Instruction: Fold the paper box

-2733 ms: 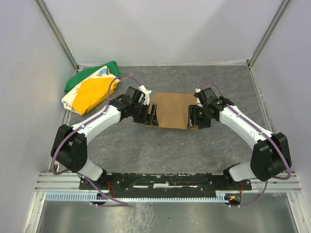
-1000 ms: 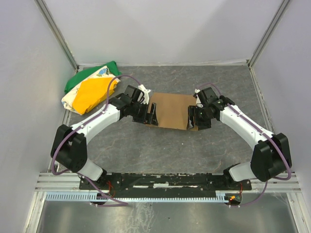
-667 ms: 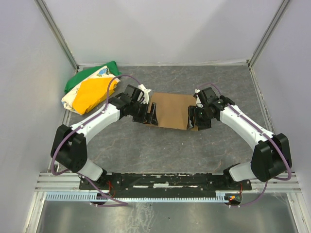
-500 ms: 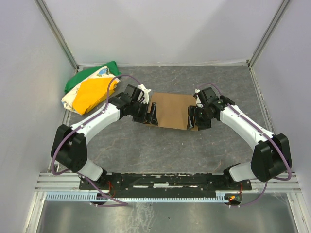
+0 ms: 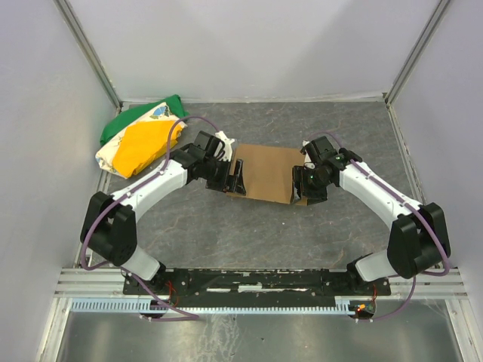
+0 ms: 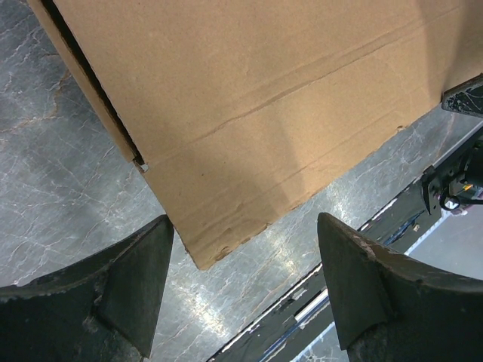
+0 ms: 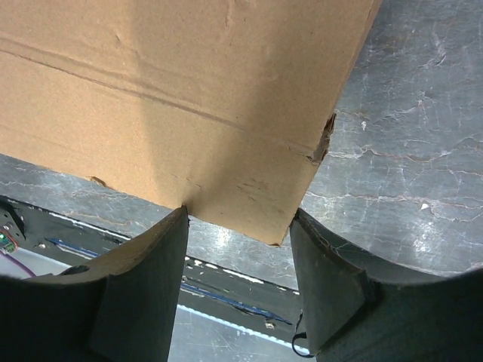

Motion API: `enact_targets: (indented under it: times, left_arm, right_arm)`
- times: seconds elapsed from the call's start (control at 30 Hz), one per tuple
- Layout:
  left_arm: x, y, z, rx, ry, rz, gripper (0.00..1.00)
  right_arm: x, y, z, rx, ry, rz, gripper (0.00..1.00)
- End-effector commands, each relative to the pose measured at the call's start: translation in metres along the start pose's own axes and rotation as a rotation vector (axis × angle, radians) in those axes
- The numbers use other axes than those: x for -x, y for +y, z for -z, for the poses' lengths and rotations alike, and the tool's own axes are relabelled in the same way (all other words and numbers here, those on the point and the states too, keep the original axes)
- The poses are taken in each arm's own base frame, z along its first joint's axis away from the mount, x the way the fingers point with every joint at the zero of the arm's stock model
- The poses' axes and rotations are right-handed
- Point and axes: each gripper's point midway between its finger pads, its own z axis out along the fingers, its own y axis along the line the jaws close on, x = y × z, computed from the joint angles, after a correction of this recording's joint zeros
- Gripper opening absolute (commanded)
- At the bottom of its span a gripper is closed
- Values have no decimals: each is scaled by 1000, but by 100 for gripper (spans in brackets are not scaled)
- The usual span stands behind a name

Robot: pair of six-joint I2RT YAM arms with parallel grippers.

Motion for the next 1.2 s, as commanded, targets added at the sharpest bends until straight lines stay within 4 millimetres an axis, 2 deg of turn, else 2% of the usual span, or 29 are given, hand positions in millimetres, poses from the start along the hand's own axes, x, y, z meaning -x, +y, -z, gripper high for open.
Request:
enact_targets:
  times: [0.0,0.3,0.67,1.17]
  left_arm:
    - [20,-18,9,-75,-47,-72,82]
    - [23,-24,13,-96,-49,-70,83]
    - [24,-26,18,-93,-48,-68,82]
    - [15,-17,13,-66,-9,-63,82]
  right_arm:
    - [14,18,12,63,-53,-8,64]
    - [14,34,17,138,-36,-10,65]
    - [14,36,28,140,-31,-4,65]
    - [6,33,14,141,6,-7,66]
